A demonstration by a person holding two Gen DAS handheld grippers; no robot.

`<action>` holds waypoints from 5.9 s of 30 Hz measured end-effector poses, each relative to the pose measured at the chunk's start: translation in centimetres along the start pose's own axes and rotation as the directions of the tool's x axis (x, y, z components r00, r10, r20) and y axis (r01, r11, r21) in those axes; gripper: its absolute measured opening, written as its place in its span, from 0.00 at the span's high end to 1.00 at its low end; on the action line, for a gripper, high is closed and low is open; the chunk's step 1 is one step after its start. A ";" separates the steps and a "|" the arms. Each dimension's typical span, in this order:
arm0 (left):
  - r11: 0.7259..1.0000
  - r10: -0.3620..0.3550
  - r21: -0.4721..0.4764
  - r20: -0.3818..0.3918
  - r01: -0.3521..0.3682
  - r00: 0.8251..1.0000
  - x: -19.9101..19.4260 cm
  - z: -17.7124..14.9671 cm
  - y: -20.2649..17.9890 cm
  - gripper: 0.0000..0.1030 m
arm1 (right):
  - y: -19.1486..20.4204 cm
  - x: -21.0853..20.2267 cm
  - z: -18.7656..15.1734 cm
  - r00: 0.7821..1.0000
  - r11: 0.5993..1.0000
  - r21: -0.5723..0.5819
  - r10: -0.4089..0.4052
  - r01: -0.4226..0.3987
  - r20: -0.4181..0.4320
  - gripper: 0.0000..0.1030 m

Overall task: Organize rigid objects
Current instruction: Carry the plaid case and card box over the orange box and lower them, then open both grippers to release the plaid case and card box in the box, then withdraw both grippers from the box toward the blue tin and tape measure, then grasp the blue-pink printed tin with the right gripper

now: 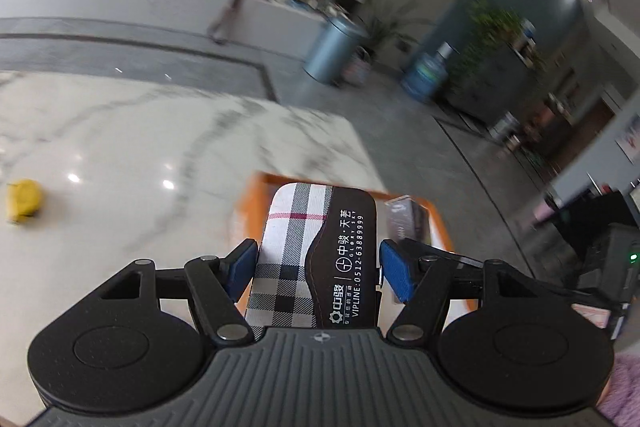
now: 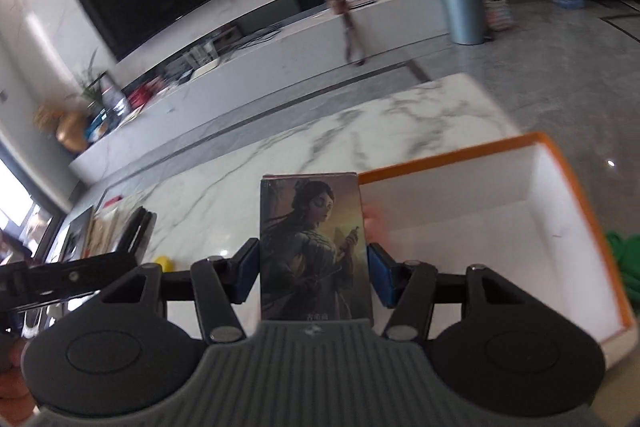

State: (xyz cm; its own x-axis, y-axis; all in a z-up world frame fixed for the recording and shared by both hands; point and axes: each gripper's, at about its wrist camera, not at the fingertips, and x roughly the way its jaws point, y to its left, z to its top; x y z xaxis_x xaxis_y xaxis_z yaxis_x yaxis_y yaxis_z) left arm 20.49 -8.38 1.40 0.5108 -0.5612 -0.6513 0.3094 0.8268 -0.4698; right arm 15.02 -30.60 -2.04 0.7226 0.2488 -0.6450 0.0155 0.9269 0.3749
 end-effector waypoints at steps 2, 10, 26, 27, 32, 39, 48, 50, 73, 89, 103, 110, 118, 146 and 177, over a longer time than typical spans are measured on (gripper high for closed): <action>1.000 -0.031 -0.004 -0.044 0.030 0.999 2.4 -0.2 -2.1 0.25 | -2.5 -0.8 0.0 0.999 0.999 0.030 -0.034 0.034 0.013 0.43; 0.996 0.072 -0.036 -0.163 -0.079 0.984 13.9 -0.5 -6.7 0.25 | -9.4 -1.1 0.0 0.992 0.992 0.003 -0.123 0.123 -0.010 0.43; 0.934 0.348 -0.003 -0.225 -0.358 0.910 25.6 -0.9 -7.1 0.25 | -12.5 8.6 1.4 0.966 0.944 -0.303 -0.188 0.128 -0.178 0.44; 0.930 0.358 -0.002 -0.229 -0.368 0.905 25.9 -0.9 -7.1 0.25 | -12.5 9.0 1.6 0.966 0.941 -0.315 -0.188 0.124 -0.179 0.44; 0.913 0.399 0.007 -0.234 -0.409 0.887 27.0 -1.1 -7.0 0.25 | -12.2 10.2 1.9 0.962 0.915 -0.383 -0.209 0.129 -0.174 0.44; 0.908 0.401 -0.012 -0.271 -0.419 0.875 28.0 -1.1 -6.5 0.25 | -12.0 10.2 1.9 0.959 0.897 -0.421 -0.226 0.137 -0.170 0.44; 0.943 0.311 -0.033 -0.264 -0.331 0.913 24.8 -1.0 -7.3 0.27 | -11.9 9.5 1.8 0.953 0.900 -0.411 -0.239 0.146 -0.186 0.44; 0.953 0.283 -0.036 -0.259 -0.302 0.923 23.2 -0.8 -7.6 0.28 | -11.9 9.2 1.7 0.953 0.904 -0.401 -0.239 0.148 -0.187 0.44; 0.944 0.307 -0.099 -0.081 -0.314 0.948 9.2 1.7 0.8 0.42 | -10.8 13.3 0.3 0.863 0.934 -0.115 -0.356 0.338 -0.359 0.43; 0.943 0.262 -0.179 -0.121 -0.281 0.957 9.3 0.8 4.8 0.44 | -10.3 17.0 1.5 0.878 0.942 -0.185 -0.328 0.279 -0.348 0.43; 0.943 0.243 -0.202 -0.126 -0.265 0.962 9.1 0.4 5.1 0.47 | -9.2 15.4 1.6 0.904 0.949 -0.217 -0.290 0.229 -0.315 0.42; 0.943 0.235 -0.212 -0.118 -0.256 0.965 8.5 0.1 4.9 0.48 | -7.7 16.0 -0.8 0.833 0.982 -0.153 -0.175 0.110 -0.524 0.71; 0.934 0.252 -0.233 -0.102 -0.270 0.962 7.1 0.0 5.6 0.48 | -6.9 17.8 -1.3 0.813 0.974 -0.164 -0.221 0.156 -0.539 0.88; 0.944 0.284 -0.179 0.007 -0.278 0.959 -5.6 -4.5 9.0 0.57 | 2.7 3.7 -1.5 0.994 0.990 -0.137 -0.039 0.025 -0.099 0.61; 0.970 0.244 0.056 -0.224 -0.238 0.944 3.5 -5.5 16.4 0.68 | 13.2 14.2 -16.3 0.812 0.947 -0.301 -0.084 -0.116 -0.577 0.88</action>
State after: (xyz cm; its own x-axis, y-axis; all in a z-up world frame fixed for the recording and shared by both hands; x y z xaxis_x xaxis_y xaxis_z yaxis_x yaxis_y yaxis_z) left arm 22.96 3.01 -11.89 0.3782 -0.3363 -0.8625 0.2234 0.9373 -0.2676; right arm 14.24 -10.30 -17.09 0.1863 0.2863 -0.9398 -0.2773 0.9330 0.2293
